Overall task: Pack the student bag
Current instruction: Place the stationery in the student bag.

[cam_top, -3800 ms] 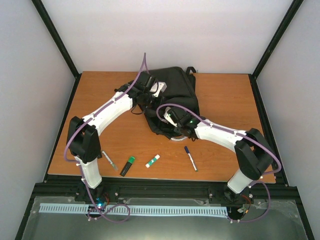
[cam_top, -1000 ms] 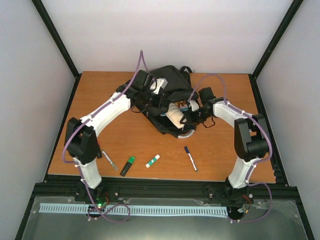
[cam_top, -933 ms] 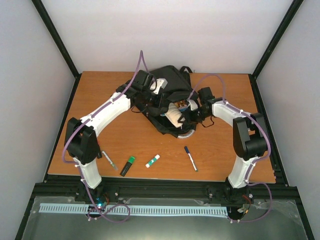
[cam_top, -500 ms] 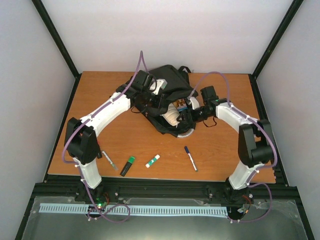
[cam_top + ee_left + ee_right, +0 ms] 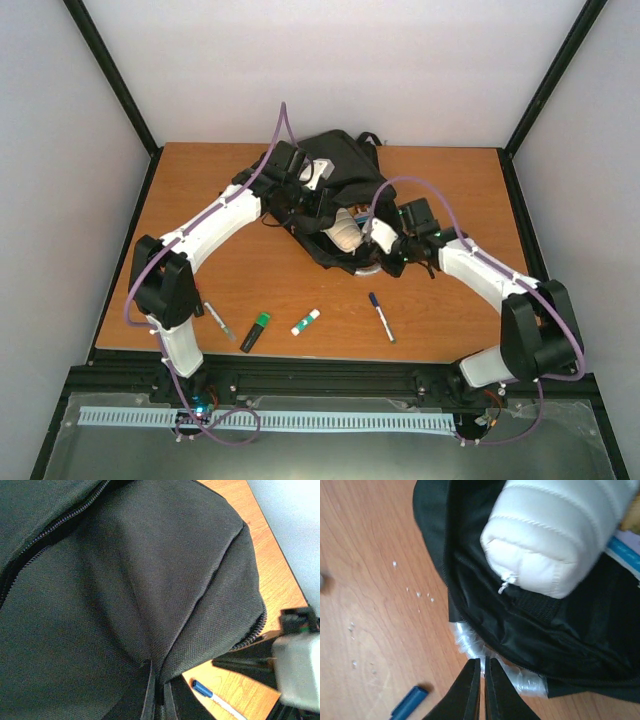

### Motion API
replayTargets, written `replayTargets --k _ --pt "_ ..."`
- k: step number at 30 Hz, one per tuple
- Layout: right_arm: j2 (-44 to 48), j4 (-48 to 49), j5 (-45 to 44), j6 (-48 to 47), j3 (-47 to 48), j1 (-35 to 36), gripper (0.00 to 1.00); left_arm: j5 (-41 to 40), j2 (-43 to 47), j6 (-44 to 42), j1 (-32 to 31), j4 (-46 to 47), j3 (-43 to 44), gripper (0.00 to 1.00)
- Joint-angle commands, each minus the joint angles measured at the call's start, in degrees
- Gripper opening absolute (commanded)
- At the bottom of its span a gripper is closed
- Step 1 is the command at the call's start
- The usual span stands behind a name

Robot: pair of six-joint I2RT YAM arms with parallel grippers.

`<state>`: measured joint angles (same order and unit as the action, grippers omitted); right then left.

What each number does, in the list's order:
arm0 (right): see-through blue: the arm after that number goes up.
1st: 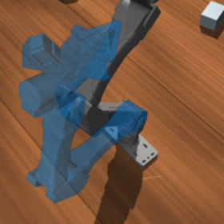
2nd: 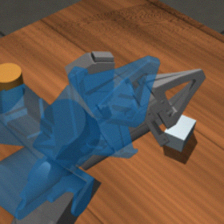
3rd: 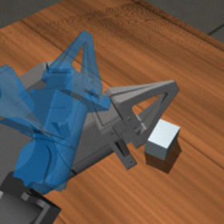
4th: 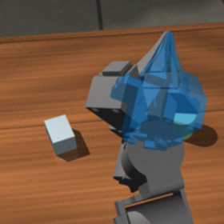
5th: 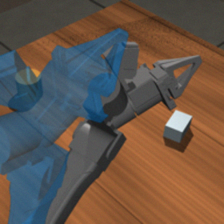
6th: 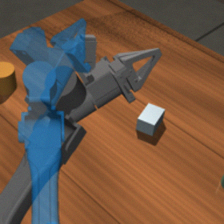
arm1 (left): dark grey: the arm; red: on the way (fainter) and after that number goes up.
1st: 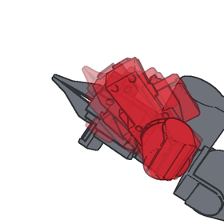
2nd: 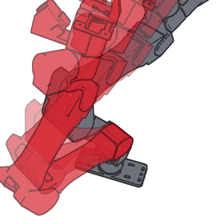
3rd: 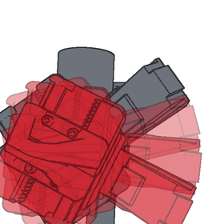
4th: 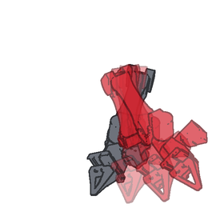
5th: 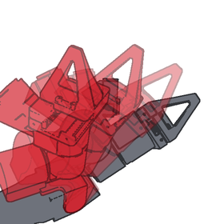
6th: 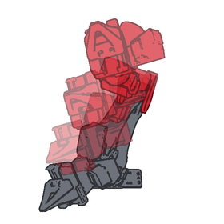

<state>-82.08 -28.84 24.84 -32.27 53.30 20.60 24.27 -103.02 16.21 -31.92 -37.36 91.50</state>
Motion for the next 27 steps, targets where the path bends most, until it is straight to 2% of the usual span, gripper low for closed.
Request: replayTargets --k 1,9,14,19,27 --pt "-1.7 9.2 -9.8 -13.9 -3.3 4.5 0.03 3.0 1.9 -0.5 -0.4 -0.2 2.3 0.01" --pt "-7.6 23.2 -14.2 -12.4 -3.6 8.8 0.03 1.2 2.3 -1.4 -0.4 -0.9 2.4 0.01" --pt "-10.3 37.0 -16.7 -10.7 -6.1 9.0 0.03 1.2 2.6 -1.5 -0.5 -0.8 2.4 0.01" --pt "-14.4 46.9 -19.0 -8.8 -6.3 9.0 0.03 1.6 3.0 -1.4 -0.4 -0.8 2.4 0.01" --pt "-19.2 53.0 -19.1 -1.3 -2.4 9.1 0.03 2.1 3.2 -1.2 -0.4 -0.6 2.3 0.01"
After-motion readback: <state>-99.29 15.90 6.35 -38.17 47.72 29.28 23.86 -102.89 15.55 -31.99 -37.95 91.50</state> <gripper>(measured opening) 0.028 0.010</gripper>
